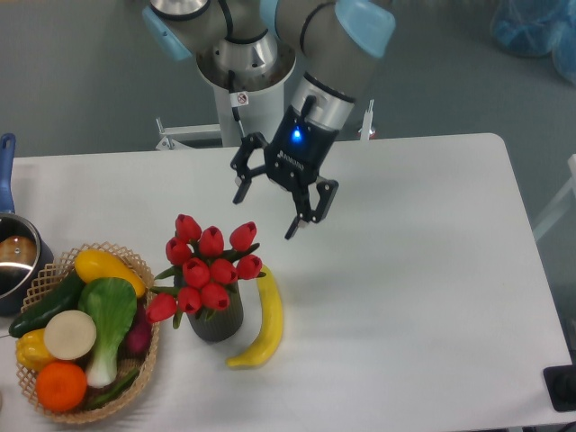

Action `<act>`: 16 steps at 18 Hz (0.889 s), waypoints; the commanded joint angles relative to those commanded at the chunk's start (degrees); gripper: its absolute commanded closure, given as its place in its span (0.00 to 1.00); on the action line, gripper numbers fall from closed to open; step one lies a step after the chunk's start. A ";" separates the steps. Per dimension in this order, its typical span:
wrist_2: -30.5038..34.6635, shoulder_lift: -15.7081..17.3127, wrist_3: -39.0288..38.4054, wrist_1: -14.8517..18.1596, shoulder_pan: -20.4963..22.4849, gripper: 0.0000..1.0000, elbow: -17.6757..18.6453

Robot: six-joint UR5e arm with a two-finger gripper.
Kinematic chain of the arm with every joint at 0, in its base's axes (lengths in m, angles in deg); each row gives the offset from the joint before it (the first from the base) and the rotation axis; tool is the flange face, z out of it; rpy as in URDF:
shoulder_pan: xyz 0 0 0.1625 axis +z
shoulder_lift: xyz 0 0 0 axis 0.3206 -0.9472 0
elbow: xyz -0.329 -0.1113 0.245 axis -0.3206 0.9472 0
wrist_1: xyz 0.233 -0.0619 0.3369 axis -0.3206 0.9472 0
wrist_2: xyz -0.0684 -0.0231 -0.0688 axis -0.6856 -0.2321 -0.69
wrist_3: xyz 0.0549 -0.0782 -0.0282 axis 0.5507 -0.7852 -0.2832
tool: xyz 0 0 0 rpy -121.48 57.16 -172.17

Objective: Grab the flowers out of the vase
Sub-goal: 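Lower the open gripper over the tulip stems above the black vase, then close the gripper around the tulip bunch below the blooms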

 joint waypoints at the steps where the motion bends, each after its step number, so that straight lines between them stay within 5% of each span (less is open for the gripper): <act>1: 0.00 -0.44 0.00 0.00 -0.26 0.00 0.00; 16: -3.08 -4.84 0.79 -3.95 -4.48 0.00 -0.26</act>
